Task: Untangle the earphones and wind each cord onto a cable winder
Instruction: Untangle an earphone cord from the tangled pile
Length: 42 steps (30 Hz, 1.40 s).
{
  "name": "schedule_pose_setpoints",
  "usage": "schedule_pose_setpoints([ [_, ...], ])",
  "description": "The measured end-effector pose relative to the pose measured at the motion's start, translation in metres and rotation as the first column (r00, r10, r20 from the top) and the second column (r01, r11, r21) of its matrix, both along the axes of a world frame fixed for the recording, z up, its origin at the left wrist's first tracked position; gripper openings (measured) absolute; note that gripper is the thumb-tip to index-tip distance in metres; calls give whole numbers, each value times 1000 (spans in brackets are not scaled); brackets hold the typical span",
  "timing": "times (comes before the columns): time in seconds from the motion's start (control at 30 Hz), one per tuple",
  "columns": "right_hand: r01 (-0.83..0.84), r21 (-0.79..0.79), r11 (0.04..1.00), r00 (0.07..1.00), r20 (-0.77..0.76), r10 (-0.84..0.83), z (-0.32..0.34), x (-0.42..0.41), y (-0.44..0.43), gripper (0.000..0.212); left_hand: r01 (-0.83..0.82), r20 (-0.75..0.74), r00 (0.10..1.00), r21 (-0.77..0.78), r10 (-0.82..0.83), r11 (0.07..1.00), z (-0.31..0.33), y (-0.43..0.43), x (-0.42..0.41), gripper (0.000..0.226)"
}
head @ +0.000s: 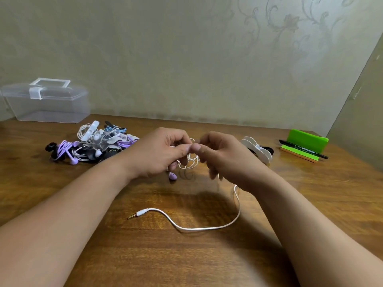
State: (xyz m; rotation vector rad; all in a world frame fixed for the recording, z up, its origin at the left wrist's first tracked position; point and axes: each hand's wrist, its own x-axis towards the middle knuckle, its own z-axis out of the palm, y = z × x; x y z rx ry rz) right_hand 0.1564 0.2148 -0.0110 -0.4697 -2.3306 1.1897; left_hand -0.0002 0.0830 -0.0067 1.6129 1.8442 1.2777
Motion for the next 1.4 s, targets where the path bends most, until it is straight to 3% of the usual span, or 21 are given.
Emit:
schedule_pose_setpoints([
  [0.13,118,44,992,993,-30,-117,1,2,7,25,-28,-34,999,-6,28,1000,2,-1,-5,3],
  [0.3,221,-162,962,958,-147,-245,6,5,19,25,-94,-14,995,19,94,995,6,-4,-18,20],
  [0.43,107,-164,981,993,-27,-112,7,9,16,41,-69,32,997,75,66,995,3,0,-19,22],
  [0.6,-12,-122,993,984,173,33,11,19,17,40,-176,-38,982,160,184,971,1,2,-27,23],
  [0.67,15,-159,987,994,113,3,13,19,18,42,-238,-42,968,167,248,957,-1,2,-30,25],
  [0.77,4,-382,924,980,-183,-80,14,17,22,43,-318,-49,943,156,329,935,1,-2,-34,11],
  [0.8,-34,-443,896,960,-262,-93,16,17,23,40,-320,-59,942,141,331,937,2,-4,-33,22],
  [0.9,-99,-490,866,940,-331,-79,17,15,21,40,-305,-76,948,53,308,951,6,-9,-25,53],
  [1.0,-137,-466,874,943,-332,-29,16,12,15,39,-173,-22,985,-10,172,985,7,-6,-15,58],
  [1.17,-159,-458,874,938,-347,-12,17,9,11,39,120,152,983,-104,-103,987,0,-3,0,21],
  [1.23,-164,-471,867,936,-352,-14,18,8,10,39,192,119,977,-132,-177,972,-4,-3,1,30],
  [1.3,-171,-480,860,932,-362,-17,19,9,9,39,164,53,986,-148,-158,975,-8,-1,5,30],
  [1.4,-157,-477,865,922,-385,-45,21,9,8,37,72,9,997,-105,-71,992,-10,3,13,8],
])
